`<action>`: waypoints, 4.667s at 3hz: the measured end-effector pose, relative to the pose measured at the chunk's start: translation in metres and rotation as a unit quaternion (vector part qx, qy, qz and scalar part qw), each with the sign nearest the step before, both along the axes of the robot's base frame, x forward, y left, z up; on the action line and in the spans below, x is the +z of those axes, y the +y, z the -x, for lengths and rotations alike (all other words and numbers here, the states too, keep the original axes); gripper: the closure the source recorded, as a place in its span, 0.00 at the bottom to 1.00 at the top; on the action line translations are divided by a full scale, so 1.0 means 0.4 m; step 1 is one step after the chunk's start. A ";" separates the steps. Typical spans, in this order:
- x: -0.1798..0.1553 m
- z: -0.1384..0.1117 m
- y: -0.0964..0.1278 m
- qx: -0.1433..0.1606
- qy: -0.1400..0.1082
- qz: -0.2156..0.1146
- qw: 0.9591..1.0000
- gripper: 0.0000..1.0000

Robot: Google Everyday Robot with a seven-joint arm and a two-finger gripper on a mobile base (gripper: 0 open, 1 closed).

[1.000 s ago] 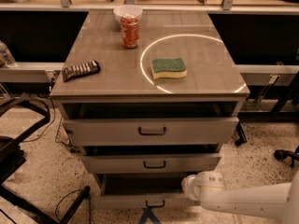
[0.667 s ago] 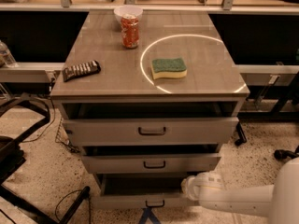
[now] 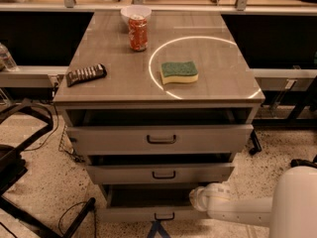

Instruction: Open bottom drawer

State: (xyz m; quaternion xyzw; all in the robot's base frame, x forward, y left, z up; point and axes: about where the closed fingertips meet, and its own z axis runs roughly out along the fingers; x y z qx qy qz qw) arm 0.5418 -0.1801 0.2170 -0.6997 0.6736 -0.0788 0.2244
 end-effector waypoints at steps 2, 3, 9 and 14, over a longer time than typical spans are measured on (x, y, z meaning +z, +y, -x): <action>-0.097 -0.048 0.037 -0.007 0.005 -0.027 1.000 1.00; -0.093 -0.032 0.035 0.020 0.030 -0.004 0.999 1.00; 0.105 0.000 0.092 0.111 0.027 0.016 0.993 1.00; -0.301 0.104 -0.006 0.052 0.161 -0.003 0.986 1.00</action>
Offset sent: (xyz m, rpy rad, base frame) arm 0.0308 0.0214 -0.0531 0.0799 0.0132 -0.0166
